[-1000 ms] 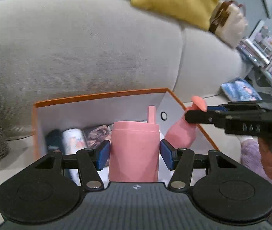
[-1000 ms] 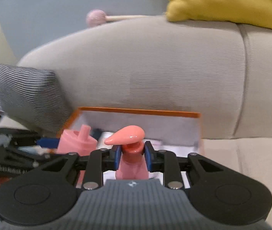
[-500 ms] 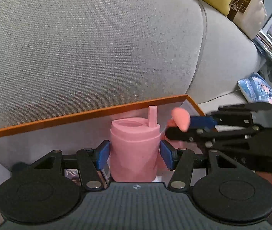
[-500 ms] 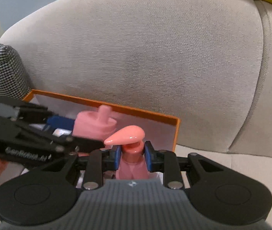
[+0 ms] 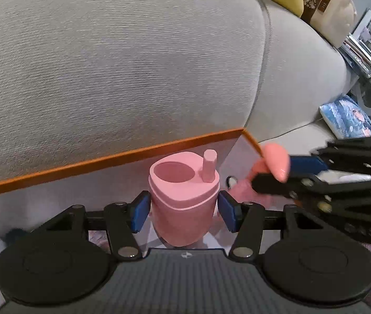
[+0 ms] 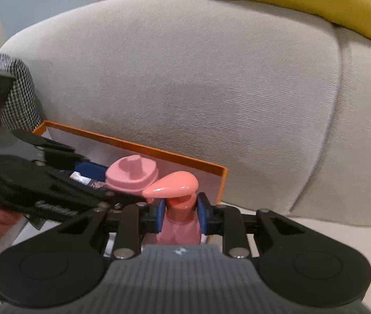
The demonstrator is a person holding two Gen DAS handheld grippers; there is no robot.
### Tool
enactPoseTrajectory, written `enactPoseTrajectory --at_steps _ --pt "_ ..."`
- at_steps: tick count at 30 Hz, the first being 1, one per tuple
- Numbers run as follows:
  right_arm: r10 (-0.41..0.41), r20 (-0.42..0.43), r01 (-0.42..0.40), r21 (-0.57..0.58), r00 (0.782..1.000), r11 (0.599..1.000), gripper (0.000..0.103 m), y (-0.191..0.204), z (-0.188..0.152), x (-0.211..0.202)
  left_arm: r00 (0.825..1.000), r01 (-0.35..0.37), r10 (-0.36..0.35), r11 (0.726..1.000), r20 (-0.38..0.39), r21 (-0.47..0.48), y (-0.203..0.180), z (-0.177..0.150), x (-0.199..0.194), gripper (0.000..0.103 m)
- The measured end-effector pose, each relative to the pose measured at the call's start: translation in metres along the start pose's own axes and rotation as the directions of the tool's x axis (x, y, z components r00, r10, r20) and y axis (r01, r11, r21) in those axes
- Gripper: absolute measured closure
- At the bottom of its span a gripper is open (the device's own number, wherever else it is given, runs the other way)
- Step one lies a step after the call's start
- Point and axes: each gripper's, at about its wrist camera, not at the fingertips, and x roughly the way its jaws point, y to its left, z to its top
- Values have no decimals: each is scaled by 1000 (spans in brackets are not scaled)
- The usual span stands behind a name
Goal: Organize rigid objects
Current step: 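Lower the pink cup and pump bottle into the shoebox and open both tools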
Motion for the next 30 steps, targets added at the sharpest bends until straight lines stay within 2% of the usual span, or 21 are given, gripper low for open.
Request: enactPoseTrajectory --at_steps 6,9,13,18,22,24,25,26,28,30 --pt "16 26 -17 45 1000 999 77 -4 -11 -4 997 -61 62 998 -37 22 -25 5 27 39" --pt "19 29 -20 50 999 999 77 -9 -11 -5 998 -49 49 999 -42 -1 -22 7 33 39" --pt "35 5 -36 58 999 998 77 -8 -7 0 994 -39 32 997 -103 -63 -17 9 46 39" --pt "10 -16 -10 20 1000 1000 77 1 -6 7 993 -41 38 999 -115 -25 -16 8 43 36" --pt "2 -25 -1 6 1000 1000 77 6 -2 8 994 1 -2 1000 -112 -13 -9 6 28 31" --pt "-9 -32 9 -15 999 1000 77 11 -3 9 993 46 -46 999 -109 -1 -6 6 21 39" --pt "-13 -35 12 -24 999 1000 77 13 -2 8 993 55 -54 999 -103 0 -6 6 18 49" --pt "-14 -39 13 -34 999 999 77 16 -3 8 993 58 -58 998 -102 5 -5 6 15 54" --pt "-9 -50 7 -39 999 999 77 19 -3 9 993 54 -52 998 -106 16 -4 6 12 60" --pt "8 -62 -10 -33 998 999 77 24 -4 12 994 43 -41 999 -104 22 -1 5 7 60"
